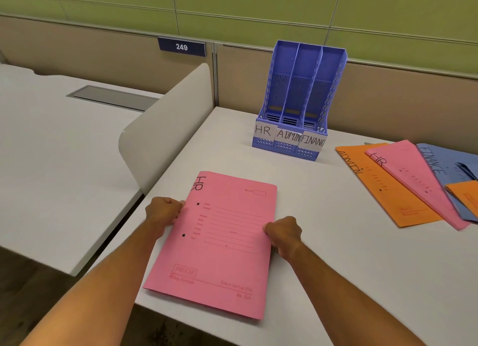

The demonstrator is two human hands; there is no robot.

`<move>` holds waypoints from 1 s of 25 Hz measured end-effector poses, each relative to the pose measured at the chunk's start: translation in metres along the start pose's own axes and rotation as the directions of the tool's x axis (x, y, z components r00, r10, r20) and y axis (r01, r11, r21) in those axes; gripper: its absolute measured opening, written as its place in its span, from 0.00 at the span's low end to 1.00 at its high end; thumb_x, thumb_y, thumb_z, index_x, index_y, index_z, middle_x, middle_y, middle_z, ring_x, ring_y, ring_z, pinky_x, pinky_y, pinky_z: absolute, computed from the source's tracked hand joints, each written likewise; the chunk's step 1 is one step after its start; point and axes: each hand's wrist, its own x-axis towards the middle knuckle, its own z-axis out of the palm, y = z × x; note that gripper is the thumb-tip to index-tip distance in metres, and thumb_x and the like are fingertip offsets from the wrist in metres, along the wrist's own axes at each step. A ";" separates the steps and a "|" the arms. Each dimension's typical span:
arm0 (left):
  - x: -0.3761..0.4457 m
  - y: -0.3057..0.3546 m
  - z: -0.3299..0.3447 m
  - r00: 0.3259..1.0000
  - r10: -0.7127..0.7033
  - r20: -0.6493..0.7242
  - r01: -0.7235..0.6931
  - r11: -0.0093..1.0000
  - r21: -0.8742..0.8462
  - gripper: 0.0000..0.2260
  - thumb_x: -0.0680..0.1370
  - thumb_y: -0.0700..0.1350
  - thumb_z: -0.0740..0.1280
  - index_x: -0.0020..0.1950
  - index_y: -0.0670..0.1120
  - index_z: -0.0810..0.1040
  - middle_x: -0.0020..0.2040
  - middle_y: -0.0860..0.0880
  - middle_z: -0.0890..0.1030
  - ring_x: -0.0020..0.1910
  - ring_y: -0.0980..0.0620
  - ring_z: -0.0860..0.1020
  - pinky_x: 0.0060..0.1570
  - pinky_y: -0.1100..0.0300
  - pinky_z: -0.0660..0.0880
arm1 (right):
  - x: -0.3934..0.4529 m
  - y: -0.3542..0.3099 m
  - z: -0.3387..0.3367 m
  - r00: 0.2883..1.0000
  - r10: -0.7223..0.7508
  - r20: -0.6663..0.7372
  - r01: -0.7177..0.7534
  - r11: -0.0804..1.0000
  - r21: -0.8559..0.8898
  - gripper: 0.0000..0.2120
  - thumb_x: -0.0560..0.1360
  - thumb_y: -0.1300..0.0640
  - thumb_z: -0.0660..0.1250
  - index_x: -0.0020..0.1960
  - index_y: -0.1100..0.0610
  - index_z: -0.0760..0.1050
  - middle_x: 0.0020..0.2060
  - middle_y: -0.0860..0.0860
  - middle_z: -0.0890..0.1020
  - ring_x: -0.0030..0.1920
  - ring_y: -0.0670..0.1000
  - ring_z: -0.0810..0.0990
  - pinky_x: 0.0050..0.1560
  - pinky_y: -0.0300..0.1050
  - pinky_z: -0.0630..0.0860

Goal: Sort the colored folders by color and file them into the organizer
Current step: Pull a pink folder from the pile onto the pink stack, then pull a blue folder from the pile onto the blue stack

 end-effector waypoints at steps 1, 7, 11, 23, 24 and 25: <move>0.000 0.002 -0.001 1.000 -0.005 0.009 0.005 1.000 -0.031 0.08 0.74 0.45 0.72 0.43 0.40 0.81 0.44 0.40 0.83 0.41 0.45 0.81 0.43 0.54 0.80 | -0.003 -0.003 -0.001 1.000 0.012 0.010 -0.012 1.000 0.017 0.08 0.64 0.58 0.67 0.40 0.62 0.75 0.40 0.57 0.81 0.38 0.58 0.82 0.40 0.51 0.83; -0.009 0.005 0.002 0.997 0.068 0.037 -0.072 0.992 0.108 0.16 0.74 0.52 0.71 0.51 0.40 0.81 0.52 0.40 0.82 0.54 0.40 0.80 0.57 0.48 0.77 | -0.012 -0.009 -0.014 0.999 0.004 0.042 -0.005 0.999 0.038 0.10 0.67 0.53 0.66 0.38 0.60 0.73 0.36 0.56 0.79 0.35 0.55 0.78 0.35 0.46 0.75; -0.034 0.012 0.019 0.934 0.330 0.137 -0.358 0.853 0.380 0.32 0.72 0.57 0.71 0.71 0.42 0.70 0.66 0.40 0.74 0.66 0.41 0.72 0.65 0.49 0.69 | -0.018 -0.008 -0.026 0.995 -0.103 0.008 0.103 0.992 -0.078 0.11 0.72 0.51 0.66 0.40 0.60 0.73 0.38 0.54 0.78 0.36 0.54 0.76 0.39 0.45 0.72; -0.093 0.038 0.117 0.697 0.580 0.421 -0.659 0.285 0.696 0.45 0.73 0.71 0.55 0.79 0.47 0.42 0.79 0.41 0.41 0.78 0.43 0.43 0.76 0.47 0.46 | -0.014 0.025 -0.100 0.834 -0.547 0.074 0.385 0.480 -0.788 0.46 0.73 0.28 0.53 0.78 0.53 0.42 0.78 0.55 0.45 0.78 0.56 0.44 0.76 0.53 0.44; -0.098 0.042 0.128 0.679 0.590 0.436 -0.670 0.258 0.696 0.45 0.73 0.71 0.54 0.79 0.48 0.41 0.79 0.41 0.40 0.78 0.43 0.43 0.76 0.47 0.46 | -0.010 0.028 -0.109 0.833 -0.549 0.063 0.368 0.466 -0.805 0.46 0.72 0.28 0.52 0.78 0.53 0.41 0.78 0.56 0.44 0.78 0.56 0.43 0.76 0.54 0.43; -0.102 0.046 0.140 0.664 0.597 0.451 -0.681 0.233 0.695 0.45 0.73 0.72 0.53 0.79 0.48 0.40 0.78 0.41 0.40 0.78 0.43 0.42 0.76 0.46 0.46 | -0.005 0.032 -0.119 0.834 -0.550 0.049 0.349 0.456 -0.819 0.46 0.72 0.27 0.51 0.78 0.53 0.41 0.78 0.56 0.44 0.78 0.56 0.43 0.75 0.55 0.43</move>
